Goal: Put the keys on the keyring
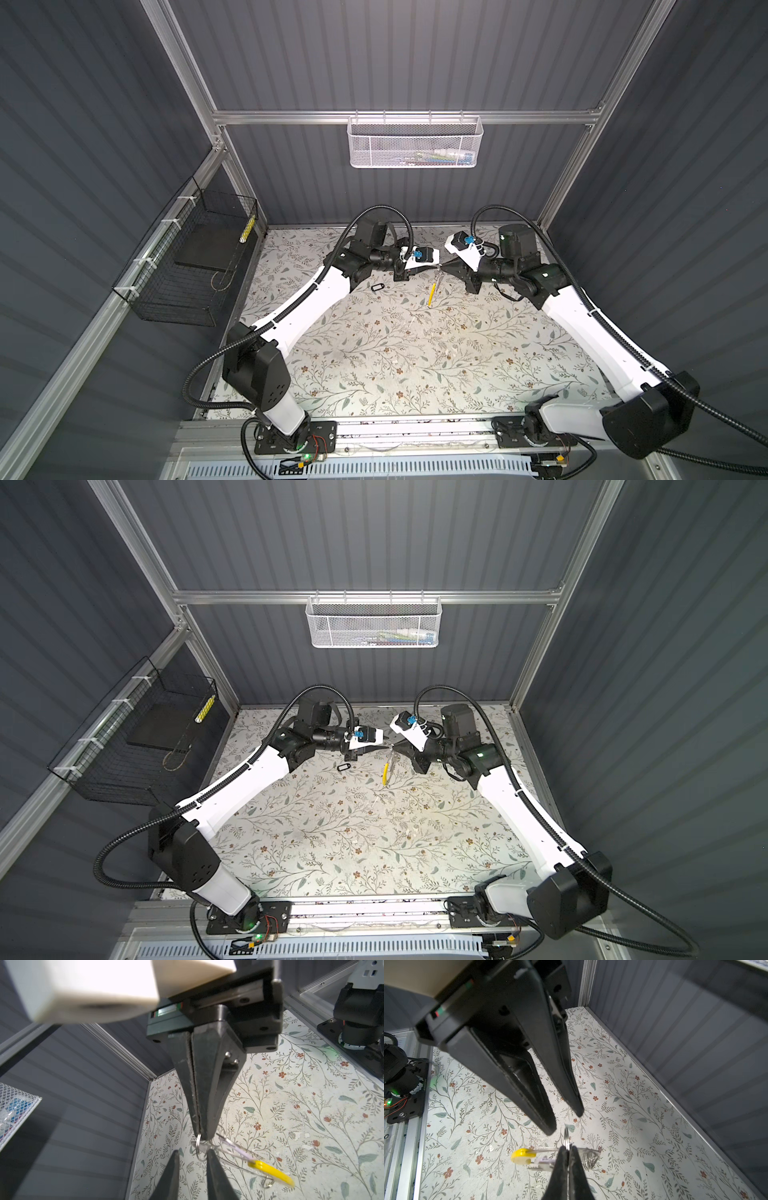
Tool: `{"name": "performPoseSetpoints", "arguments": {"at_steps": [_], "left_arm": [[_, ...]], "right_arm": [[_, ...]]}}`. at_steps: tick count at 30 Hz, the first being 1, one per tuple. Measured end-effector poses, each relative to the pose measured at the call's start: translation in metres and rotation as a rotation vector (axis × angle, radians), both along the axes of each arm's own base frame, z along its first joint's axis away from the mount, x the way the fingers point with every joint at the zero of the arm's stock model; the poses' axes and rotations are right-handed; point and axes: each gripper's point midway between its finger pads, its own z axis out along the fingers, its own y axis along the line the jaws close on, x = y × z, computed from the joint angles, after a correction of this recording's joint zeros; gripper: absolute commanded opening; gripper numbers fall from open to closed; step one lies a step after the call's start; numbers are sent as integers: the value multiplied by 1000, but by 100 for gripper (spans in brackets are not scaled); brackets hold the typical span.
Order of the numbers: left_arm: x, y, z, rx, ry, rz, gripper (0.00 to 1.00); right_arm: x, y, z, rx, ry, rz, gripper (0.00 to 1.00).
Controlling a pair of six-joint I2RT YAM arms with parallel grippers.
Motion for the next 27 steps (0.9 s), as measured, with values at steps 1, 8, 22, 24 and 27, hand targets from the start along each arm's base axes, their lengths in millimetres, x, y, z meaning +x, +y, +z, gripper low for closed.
{"name": "performPoseSetpoints", "arguments": {"at_steps": [1,8,22,24,27], "left_arm": [[0,0,1,2,-6,-1,24],[1,-2,-4,42,-19,-7,20],[-2,-3,-14,78,-5,-30,5],[-2,-3,-13,75,-2,-32,0],[-2,-3,-13,72,1,-32,0]], "right_arm": [[-1,1,0,-2,0,1,0],[-2,4,1,-4,-2,8,0],[-4,7,0,-14,-13,12,0],[-4,8,0,-19,-17,15,0],[-4,8,0,-23,-20,14,11]]}}
